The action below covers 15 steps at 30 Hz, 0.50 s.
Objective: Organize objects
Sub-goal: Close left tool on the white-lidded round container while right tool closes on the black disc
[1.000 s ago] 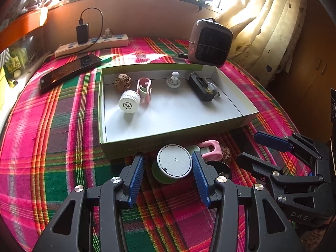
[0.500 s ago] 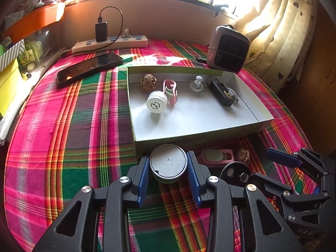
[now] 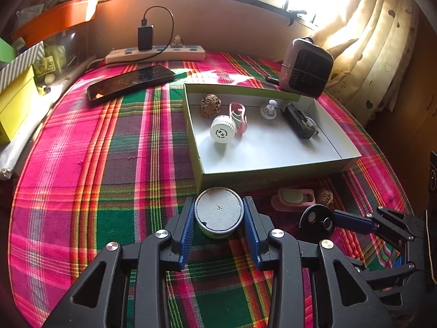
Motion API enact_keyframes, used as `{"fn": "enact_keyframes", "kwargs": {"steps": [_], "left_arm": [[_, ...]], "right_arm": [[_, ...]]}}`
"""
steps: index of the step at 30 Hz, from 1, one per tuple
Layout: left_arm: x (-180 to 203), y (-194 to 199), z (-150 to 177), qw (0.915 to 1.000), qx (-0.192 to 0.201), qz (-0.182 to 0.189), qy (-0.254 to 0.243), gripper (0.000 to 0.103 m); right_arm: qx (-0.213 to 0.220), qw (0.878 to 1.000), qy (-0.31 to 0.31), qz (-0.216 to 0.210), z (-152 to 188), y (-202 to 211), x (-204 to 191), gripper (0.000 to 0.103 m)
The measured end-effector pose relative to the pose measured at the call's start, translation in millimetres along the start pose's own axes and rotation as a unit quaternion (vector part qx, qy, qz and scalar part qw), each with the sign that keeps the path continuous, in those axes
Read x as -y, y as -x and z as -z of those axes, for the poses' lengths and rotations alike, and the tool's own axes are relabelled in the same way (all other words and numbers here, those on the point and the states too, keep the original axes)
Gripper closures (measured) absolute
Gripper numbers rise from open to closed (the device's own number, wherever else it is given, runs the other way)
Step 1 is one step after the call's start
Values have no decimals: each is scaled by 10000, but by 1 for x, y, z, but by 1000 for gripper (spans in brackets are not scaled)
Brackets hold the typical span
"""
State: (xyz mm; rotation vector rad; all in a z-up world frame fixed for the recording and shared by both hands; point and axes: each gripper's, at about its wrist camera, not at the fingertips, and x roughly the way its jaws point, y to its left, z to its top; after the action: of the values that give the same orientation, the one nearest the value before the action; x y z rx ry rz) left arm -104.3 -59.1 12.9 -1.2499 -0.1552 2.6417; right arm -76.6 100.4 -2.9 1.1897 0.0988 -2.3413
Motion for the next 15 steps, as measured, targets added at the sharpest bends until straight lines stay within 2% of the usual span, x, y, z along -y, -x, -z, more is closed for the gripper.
{"fn": "enact_keyframes", "kwargs": {"steps": [15], "left_arm": [[-7, -2, 0, 10000, -51, 31, 40, 71]], "right_arm": [[88, 9998, -95, -144, -9, -12, -3, 49]]}}
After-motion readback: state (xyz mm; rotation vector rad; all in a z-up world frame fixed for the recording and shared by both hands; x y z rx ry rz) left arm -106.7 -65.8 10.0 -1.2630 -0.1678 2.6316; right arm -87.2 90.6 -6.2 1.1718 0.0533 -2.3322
